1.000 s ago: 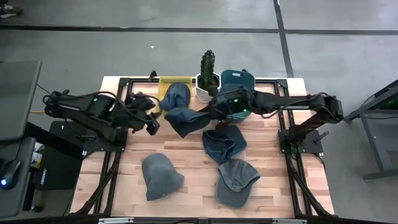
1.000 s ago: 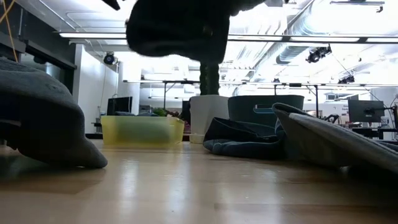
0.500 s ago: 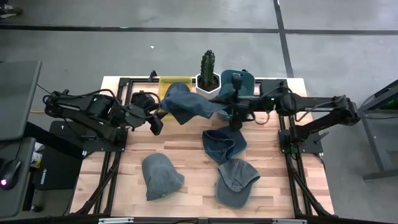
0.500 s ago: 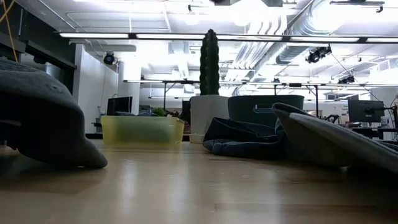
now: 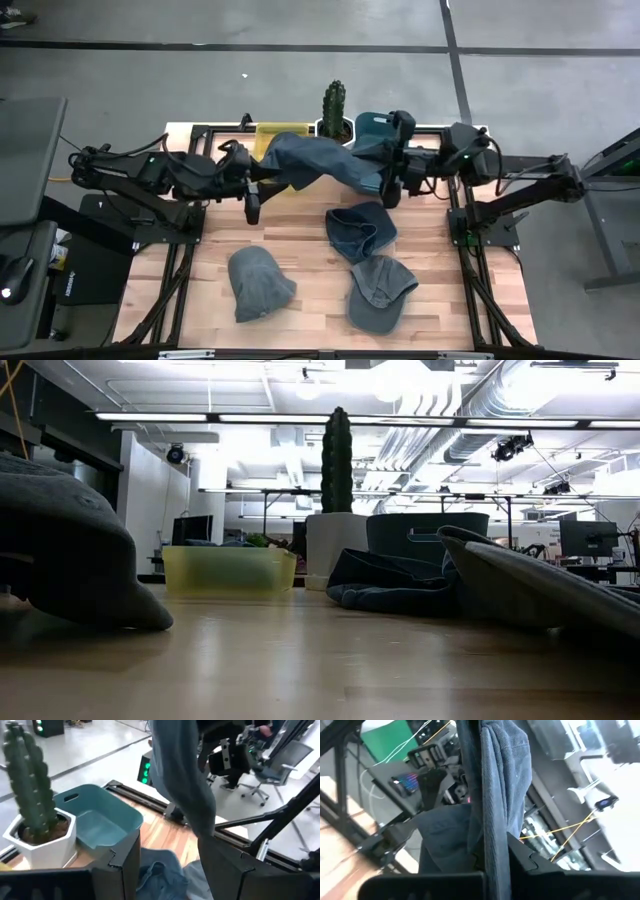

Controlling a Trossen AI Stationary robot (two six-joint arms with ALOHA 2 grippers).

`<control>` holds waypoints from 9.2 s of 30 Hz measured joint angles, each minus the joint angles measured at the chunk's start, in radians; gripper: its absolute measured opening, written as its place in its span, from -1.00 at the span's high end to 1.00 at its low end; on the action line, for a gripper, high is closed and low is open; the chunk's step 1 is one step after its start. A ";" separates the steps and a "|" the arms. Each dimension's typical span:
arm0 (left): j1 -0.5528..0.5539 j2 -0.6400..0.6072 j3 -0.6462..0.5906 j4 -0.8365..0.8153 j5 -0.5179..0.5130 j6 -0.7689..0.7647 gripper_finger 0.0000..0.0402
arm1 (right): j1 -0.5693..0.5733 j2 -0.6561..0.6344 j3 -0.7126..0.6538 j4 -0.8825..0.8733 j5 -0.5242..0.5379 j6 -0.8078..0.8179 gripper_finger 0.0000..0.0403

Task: Pick & Place hat
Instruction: Put the left blue cap into the yellow bin

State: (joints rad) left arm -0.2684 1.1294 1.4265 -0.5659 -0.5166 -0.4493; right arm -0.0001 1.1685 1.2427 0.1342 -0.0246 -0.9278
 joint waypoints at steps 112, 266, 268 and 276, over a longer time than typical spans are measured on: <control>0.217 0.179 -0.001 0.558 -0.146 0.385 1.00 | 0.001 -0.057 0.000 -0.008 -0.062 0.666 0.00; 0.948 0.411 -0.282 -0.012 0.292 0.536 1.00 | -0.231 -0.592 -0.309 -0.788 -0.095 0.947 0.00; 0.946 0.411 -0.283 -0.054 0.300 0.531 1.00 | -0.231 -0.592 -0.309 -0.788 -0.095 0.947 0.00; 0.936 0.411 -0.283 -0.054 0.402 0.521 0.93 | -0.231 -0.592 -0.309 -0.788 -0.097 0.932 0.00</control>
State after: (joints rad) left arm 0.6678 1.5406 1.1431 -0.6201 -0.1145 0.0712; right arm -0.2310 0.5762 0.9340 -0.6535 -0.1221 0.0039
